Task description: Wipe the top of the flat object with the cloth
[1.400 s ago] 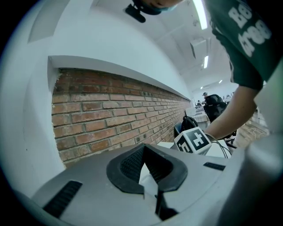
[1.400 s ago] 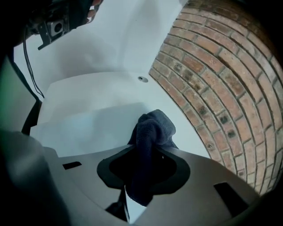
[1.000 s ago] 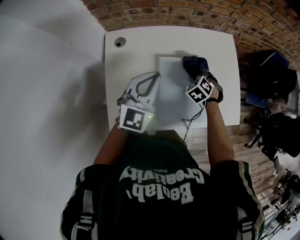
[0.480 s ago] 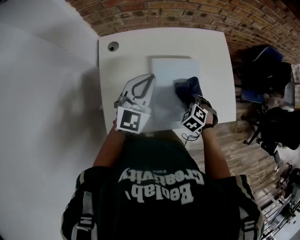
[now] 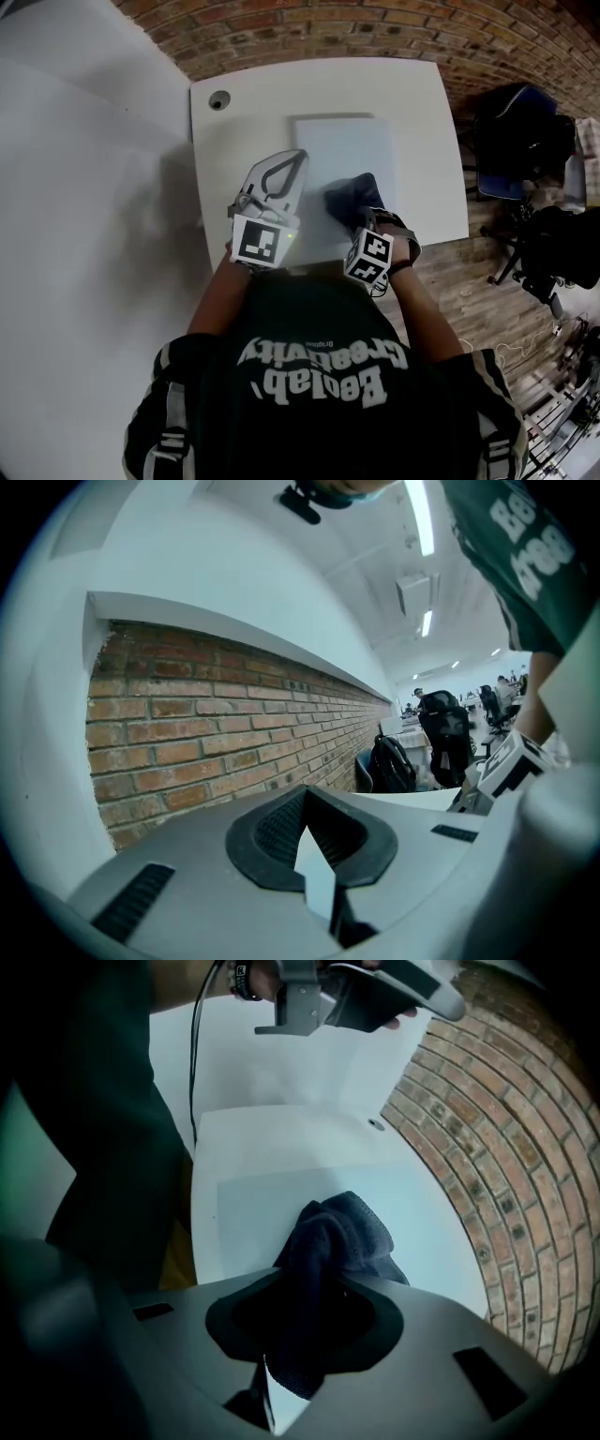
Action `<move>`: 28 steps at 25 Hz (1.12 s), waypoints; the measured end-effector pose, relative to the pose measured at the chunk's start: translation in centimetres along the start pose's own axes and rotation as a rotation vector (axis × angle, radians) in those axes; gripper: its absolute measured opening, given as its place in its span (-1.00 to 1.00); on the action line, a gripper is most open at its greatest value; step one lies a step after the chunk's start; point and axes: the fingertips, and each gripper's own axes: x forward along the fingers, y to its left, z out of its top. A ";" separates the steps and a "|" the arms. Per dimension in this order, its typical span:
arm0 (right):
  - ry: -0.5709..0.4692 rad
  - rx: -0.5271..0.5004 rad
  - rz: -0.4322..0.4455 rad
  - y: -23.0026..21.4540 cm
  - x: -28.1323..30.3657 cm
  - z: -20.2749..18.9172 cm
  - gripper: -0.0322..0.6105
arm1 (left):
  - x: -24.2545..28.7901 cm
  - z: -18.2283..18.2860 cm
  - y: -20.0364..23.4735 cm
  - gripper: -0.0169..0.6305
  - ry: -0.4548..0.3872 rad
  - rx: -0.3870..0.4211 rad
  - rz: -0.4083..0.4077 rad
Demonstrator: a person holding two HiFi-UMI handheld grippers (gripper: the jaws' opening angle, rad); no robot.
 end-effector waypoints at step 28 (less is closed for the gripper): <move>-0.076 0.000 -0.119 -12.8 5.2 7.8 -0.63 | -0.7 -0.1 1.7 -0.96 0.001 -0.048 0.043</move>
